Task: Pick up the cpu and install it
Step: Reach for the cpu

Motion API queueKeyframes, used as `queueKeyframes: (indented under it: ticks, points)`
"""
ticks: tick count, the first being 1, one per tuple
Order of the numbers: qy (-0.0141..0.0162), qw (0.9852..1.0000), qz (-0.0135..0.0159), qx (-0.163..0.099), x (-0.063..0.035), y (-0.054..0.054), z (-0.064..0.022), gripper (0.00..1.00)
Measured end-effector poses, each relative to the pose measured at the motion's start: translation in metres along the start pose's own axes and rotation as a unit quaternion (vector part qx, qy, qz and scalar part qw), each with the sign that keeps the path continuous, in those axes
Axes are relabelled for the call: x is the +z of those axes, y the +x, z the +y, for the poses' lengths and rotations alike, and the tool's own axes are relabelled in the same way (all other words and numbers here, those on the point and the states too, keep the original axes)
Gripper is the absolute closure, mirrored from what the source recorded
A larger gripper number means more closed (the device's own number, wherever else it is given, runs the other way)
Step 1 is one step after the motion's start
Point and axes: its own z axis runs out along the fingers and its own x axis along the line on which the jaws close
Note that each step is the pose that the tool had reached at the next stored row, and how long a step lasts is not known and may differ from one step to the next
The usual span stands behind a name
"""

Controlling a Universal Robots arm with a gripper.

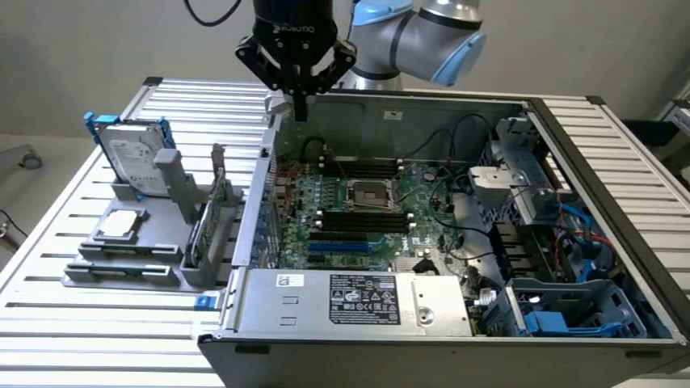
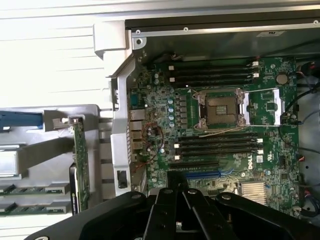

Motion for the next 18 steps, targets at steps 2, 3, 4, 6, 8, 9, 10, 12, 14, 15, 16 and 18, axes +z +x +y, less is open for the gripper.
queueKeyframes:
  ticks: [2,3,4,6,8,9,10,12,14,15,16,18]
  points:
    - [0.0000,1.0000,0.0000,0.000,0.0000,0.009,-0.0006,0.89]
    - [0.0000,1.0000,0.0000,0.000,0.0000,0.013,-0.0010,0.89]
    - [0.0001,1.0000,0.0000,0.000,0.0000,0.018,-0.0013,0.89]
    - [0.0000,1.0000,0.0000,0.000,0.0001,0.027,-0.0020,0.89]
    - [0.0000,1.0000,0.0000,0.000,0.0003,0.036,-0.0027,0.89]
    - [0.0000,1.0000,0.0000,0.000,0.0005,0.041,-0.0031,0.89]
    - [0.0001,1.0000,0.0000,0.000,0.0005,0.045,-0.0034,0.89]
    - [0.0000,1.0000,0.0000,0.000,0.0009,0.054,-0.0041,0.89]
    - [0.0000,1.0000,0.0000,0.000,0.0013,0.063,-0.0048,0.89]
    - [0.0000,1.0000,0.0000,0.000,0.0015,0.068,-0.0052,0.89]
    - [0.0001,1.0000,0.0000,0.000,0.0017,0.072,-0.0055,0.89]
    - [0.0000,1.0000,0.0000,0.000,0.0022,0.082,-0.0062,0.89]
